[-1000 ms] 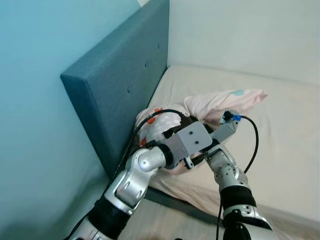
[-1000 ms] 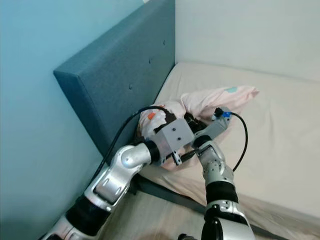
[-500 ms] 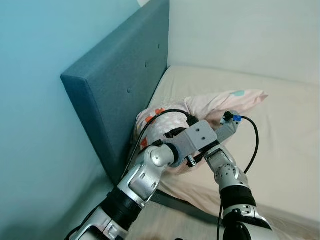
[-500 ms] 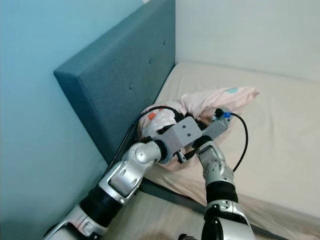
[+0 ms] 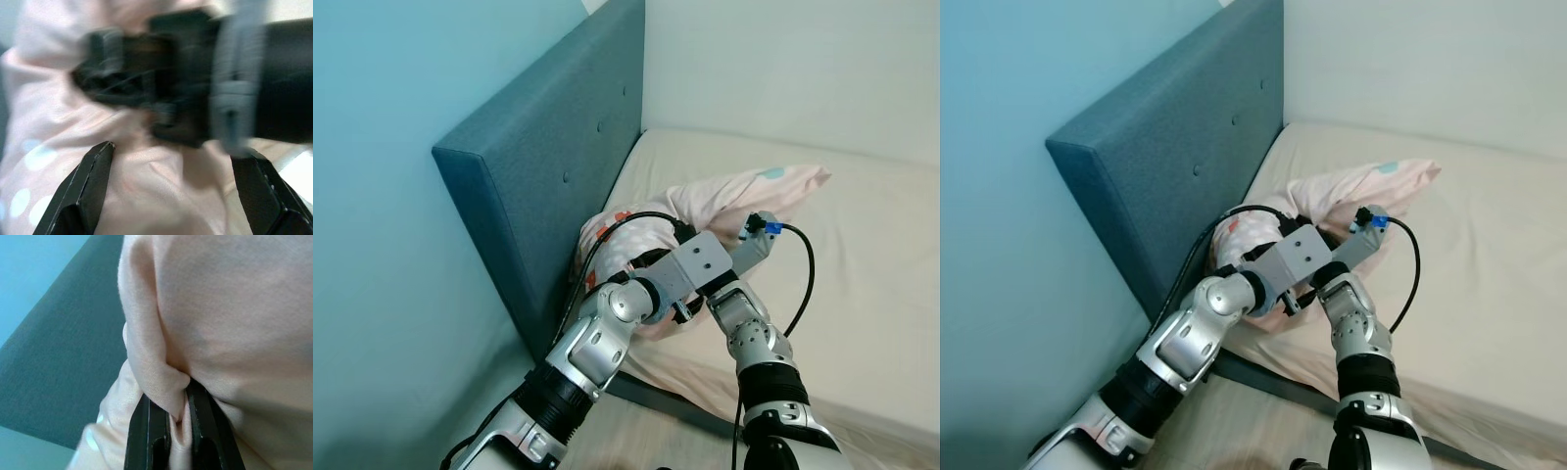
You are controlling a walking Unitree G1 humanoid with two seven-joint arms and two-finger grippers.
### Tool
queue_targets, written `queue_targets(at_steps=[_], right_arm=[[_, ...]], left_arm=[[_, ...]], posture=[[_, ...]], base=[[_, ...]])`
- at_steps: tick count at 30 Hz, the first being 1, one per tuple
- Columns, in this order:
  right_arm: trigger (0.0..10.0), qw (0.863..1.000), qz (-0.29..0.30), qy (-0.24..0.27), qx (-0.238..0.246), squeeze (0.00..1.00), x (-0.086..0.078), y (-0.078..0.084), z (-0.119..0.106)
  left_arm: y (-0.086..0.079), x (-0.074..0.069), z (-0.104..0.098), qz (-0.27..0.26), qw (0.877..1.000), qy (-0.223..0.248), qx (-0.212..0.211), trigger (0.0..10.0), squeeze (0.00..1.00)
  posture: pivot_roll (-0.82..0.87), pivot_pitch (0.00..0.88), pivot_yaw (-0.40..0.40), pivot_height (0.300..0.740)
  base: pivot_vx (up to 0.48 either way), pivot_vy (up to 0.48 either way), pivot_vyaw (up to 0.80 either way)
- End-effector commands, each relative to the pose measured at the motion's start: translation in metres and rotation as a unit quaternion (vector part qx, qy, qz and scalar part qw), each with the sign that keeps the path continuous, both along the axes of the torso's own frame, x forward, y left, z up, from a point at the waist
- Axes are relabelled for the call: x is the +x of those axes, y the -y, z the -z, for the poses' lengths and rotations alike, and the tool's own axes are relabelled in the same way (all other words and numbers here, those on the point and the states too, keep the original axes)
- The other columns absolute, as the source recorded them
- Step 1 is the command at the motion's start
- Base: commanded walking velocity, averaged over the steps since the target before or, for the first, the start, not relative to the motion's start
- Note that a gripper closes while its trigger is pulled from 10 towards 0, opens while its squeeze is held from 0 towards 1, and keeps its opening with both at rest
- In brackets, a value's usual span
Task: Clean up the room
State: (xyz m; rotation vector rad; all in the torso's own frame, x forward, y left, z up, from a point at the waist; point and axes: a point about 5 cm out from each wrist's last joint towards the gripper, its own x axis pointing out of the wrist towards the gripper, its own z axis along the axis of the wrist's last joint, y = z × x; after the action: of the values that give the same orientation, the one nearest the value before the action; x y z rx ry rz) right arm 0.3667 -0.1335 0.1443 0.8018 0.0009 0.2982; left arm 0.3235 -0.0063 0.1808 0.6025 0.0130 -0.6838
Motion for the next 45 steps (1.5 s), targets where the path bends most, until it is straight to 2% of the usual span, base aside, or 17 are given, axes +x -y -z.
queue_targets(at_steps=[1, 2, 11, 12, 23, 25, 31, 32, 33, 34, 36, 37, 38, 39, 42, 43, 45], right_arm=[[10.0, 1.0, -0.024, 0.0, 0.004, 0.0, -0.002, -0.011, 0.002], [10.0, 1.0, -0.028, -0.001, 0.005, 0.0, -0.003, -0.013, 0.002], [10.0, 0.999, -0.036, 0.004, 0.006, 0.0, -0.004, -0.017, 0.0], [10.0, 0.999, -0.04, 0.008, 0.005, 0.0, -0.004, -0.018, -0.001], [10.0, 0.998, -0.055, 0.016, -0.018, 0.0, -0.013, -0.014, 0.0], [10.0, 0.998, -0.052, 0.027, -0.035, 0.0, -0.019, -0.003, -0.005], [10.0, 0.997, -0.035, 0.041, -0.051, 0.0, -0.023, 0.01, -0.013], [10.0, 0.997, -0.011, 0.051, -0.056, 0.0, -0.023, 0.024, -0.022], [10.0, 0.997, -0.011, 0.051, -0.056, 0.0, -0.023, 0.024, -0.022], [10.0, 0.996, 0.011, 0.059, -0.06, 0.0, -0.023, 0.036, -0.029], [10.0, 0.996, 0.02, 0.061, -0.064, 0.0, -0.024, 0.041, -0.032], [10.0, 0.995, 0.034, 0.064, -0.069, 0.41, -0.025, 0.048, -0.036], [10.0, 0.994, 0.043, 0.064, -0.072, 0.41, -0.026, 0.053, -0.039], [10.0, 0.993, 0.059, 0.062, -0.082, 1.0, -0.026, 0.061, -0.041], [10.0, 0.99, 0.088, 0.056, -0.097, 1.0, -0.027, 0.074, -0.045], [10.0, 0.99, 0.088, 0.056, -0.097, 1.0, -0.027, 0.074, -0.045], [10.0, 0.985, 0.129, 0.052, -0.101, 1.0, -0.028, 0.092, -0.052]], left_arm=[[-0.009, 0.006, -0.001, -0.031, 0.999, 0.009, 0.011, 10.0, 0.0], [-0.014, 0.009, 0.001, -0.05, 0.999, 0.009, 0.014, 10.0, 0.0], [-0.015, 0.008, 0.015, -0.048, 0.998, -0.03, 0.018, 10.0, 0.0], [-0.015, 0.007, 0.018, -0.046, 0.998, -0.039, 0.016, 0.0, 0.0], [-0.024, 0.011, 0.026, -0.064, 0.996, -0.055, 0.011, 0.0, 0.0], [-0.028, 0.012, 0.03, -0.07, 0.996, -0.059, 0.01, 0.0, 0.0], [-0.032, 0.013, 0.033, -0.073, 0.995, -0.063, 0.01, 0.0, 0.0], [-0.036, 0.015, 0.035, -0.077, 0.995, -0.066, 0.011, 0.0, 0.0], [-0.036, 0.015, 0.035, -0.077, 0.995, -0.066, 0.011, 0.0, 0.0], [-0.039, 0.016, 0.038, -0.081, 0.994, -0.069, 0.011, 0.0, 0.0], [-0.041, 0.016, 0.039, -0.084, 0.994, -0.071, 0.012, 0.0, 0.0], [-0.043, 0.017, 0.041, -0.087, 0.993, -0.072, 0.011, 0.0, 0.0], [-0.044, 0.017, 0.042, -0.09, 0.993, -0.073, 0.011, 0.0, 0.0], [-0.047, 0.017, 0.044, -0.094, 0.993, -0.075, 0.011, 0.0, 0.0], [-0.051, 0.018, 0.047, -0.1, 0.992, -0.077, 0.012, 0.0, 0.0], [-0.051, 0.018, 0.047, -0.1, 0.992, -0.077, 0.012, 0.0, 0.0], [-0.056, 0.018, 0.051, -0.106, 0.991, -0.082, 0.013, 0.0, 0.0]], posture=[[-0.05, 0.105, 0.028, 0.74], [-0.05, 0.104, 0.03, 0.74], [-0.05, 0.105, 0.032, 0.74], [-0.05, 0.108, 0.031, 0.74], [-0.06, 0.109, 0.025, 0.74], [-0.07, 0.111, 0.024, 0.74], [-0.08, 0.112, 0.029, 0.74], [-0.09, 0.116, 0.029, 0.74], [-0.09, 0.116, 0.029, 0.74], [-0.09, 0.119, 0.026, 0.74], [-0.09, 0.119, 0.026, 0.74], [-0.09, 0.119, 0.023, 0.74], [-0.09, 0.119, 0.023, 0.74], [-0.09, 0.117, 0.021, 0.74], [-0.09, 0.118, 0.019, 0.74], [-0.09, 0.118, 0.019, 0.74], [-0.09, 0.115, 0.017, 0.74]], base=[[0.0, 0.0, 0.0], [0.0, 0.0, 0.0], [0.0, 0.0, 0.0], [0.0, 0.0, 0.0], [0.0, 0.0, 0.0], [0.0, 0.0, 0.0], [0.0, 0.0, 0.0], [0.0, 0.0, 0.0], [0.0, 0.0, 0.0], [0.0, 0.0, 0.0], [0.0, 0.0, 0.0], [0.0, 0.0, 0.0], [0.0, 0.0, 0.0], [0.0, 0.0, 0.0], [0.0, 0.0, 0.0], [0.0, 0.0, 0.0], [0.0, 0.0, 0.0]])
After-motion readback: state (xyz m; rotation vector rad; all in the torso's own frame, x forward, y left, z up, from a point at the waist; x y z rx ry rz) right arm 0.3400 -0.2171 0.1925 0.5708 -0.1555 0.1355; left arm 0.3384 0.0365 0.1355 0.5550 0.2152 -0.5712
